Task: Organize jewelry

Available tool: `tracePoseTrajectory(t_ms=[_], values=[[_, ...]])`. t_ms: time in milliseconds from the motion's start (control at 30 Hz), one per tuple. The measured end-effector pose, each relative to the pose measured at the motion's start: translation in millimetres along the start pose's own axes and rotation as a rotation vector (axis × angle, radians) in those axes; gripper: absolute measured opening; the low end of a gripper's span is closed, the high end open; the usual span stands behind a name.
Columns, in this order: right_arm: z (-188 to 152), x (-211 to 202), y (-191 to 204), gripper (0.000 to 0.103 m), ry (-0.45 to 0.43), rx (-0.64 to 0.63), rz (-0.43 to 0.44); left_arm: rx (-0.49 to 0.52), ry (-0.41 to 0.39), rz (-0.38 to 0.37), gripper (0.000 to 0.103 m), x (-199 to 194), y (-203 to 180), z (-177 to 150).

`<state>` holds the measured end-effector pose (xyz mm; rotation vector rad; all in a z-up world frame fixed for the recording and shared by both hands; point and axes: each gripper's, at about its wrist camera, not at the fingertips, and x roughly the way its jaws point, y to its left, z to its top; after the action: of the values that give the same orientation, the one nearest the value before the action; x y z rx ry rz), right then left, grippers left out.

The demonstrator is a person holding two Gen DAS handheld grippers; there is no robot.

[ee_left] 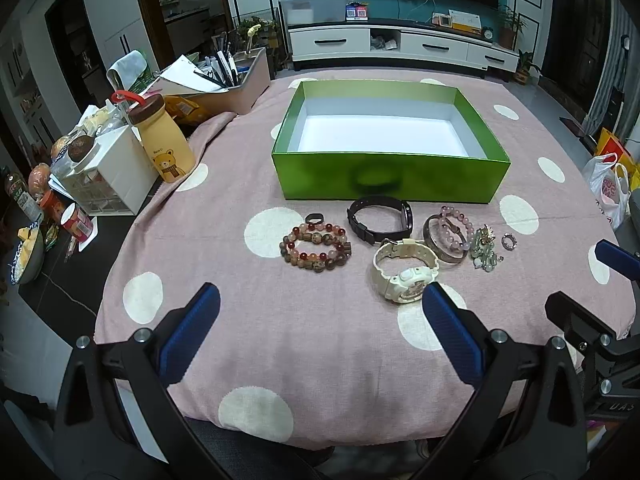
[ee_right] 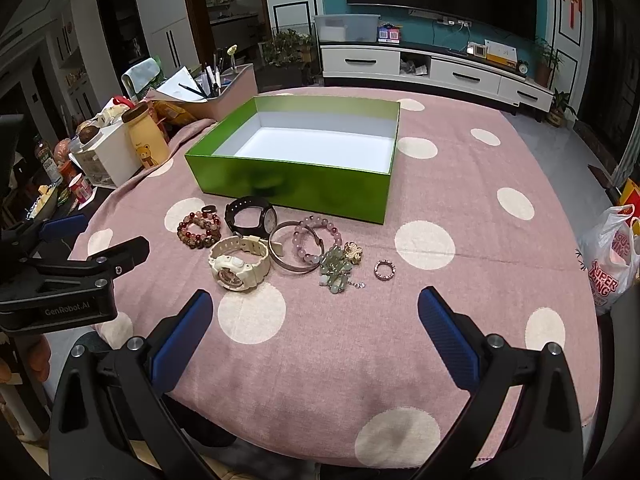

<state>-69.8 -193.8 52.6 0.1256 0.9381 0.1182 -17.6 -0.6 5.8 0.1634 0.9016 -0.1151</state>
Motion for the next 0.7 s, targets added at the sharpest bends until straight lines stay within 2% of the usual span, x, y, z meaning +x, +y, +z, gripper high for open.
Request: tracePoseTrajectory(t_ms=[700], values=[[3.3, -3.8, 0.4, 0.102, -0.011, -0.004, 0.005, 0.010, -0.005, 0.001, 0.101, 0.1, -3.1, 0.6]])
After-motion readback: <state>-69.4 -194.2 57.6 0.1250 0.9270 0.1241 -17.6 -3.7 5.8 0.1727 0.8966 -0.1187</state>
